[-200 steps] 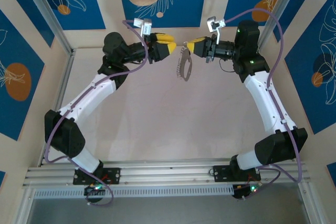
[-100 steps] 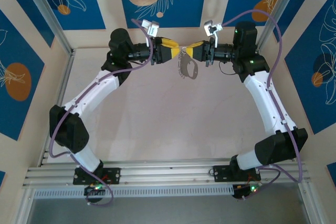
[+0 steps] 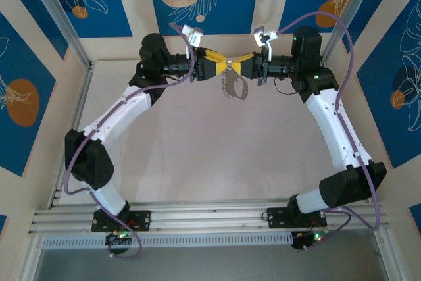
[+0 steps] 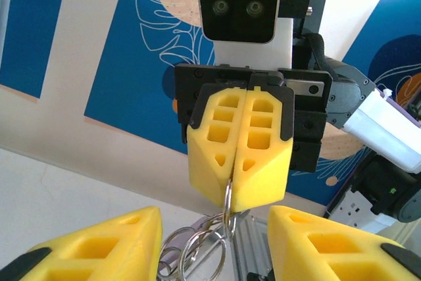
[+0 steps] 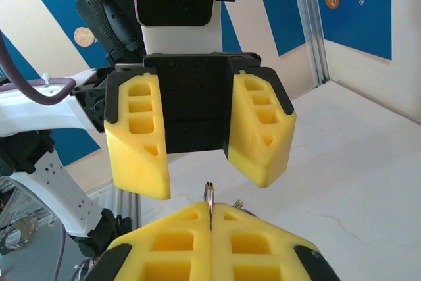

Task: Put the keys on the keyring

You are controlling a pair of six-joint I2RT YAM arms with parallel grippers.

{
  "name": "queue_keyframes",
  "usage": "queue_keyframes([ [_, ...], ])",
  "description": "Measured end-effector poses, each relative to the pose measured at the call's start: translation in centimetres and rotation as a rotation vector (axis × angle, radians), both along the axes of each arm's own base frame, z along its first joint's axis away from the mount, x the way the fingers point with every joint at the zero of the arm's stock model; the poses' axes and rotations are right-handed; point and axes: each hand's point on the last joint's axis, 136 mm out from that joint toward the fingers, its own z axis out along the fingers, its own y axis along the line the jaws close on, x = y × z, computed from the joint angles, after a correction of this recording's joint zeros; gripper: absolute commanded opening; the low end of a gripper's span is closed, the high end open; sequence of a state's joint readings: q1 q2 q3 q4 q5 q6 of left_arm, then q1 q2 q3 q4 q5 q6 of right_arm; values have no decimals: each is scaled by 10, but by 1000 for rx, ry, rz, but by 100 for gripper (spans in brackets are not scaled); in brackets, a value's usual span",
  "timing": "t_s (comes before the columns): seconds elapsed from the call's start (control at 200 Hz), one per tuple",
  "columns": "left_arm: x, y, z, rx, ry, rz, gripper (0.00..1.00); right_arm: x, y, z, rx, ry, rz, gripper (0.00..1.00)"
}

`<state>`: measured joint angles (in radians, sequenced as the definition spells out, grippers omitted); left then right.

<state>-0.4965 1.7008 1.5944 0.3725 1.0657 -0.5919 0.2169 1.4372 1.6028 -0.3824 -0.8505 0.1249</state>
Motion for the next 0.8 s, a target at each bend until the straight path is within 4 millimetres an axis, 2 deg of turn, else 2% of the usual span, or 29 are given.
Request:
queue_keyframes([
  [0.29,-5,-3,4,-3,-10,-19,41,-2,2,-1,-3,0,6,0],
  [0.48,-7,-6,4,-1,-9,-33,33,-2,2,-1,-3,1,7,0],
  [0.63,-8,-9,0,7,3,-47,31,-2,2,-1,-3,1,6,0],
  [0.8,-8,-11,-5,18,2,-51,15,-2,2,-1,-3,0,7,0],
])
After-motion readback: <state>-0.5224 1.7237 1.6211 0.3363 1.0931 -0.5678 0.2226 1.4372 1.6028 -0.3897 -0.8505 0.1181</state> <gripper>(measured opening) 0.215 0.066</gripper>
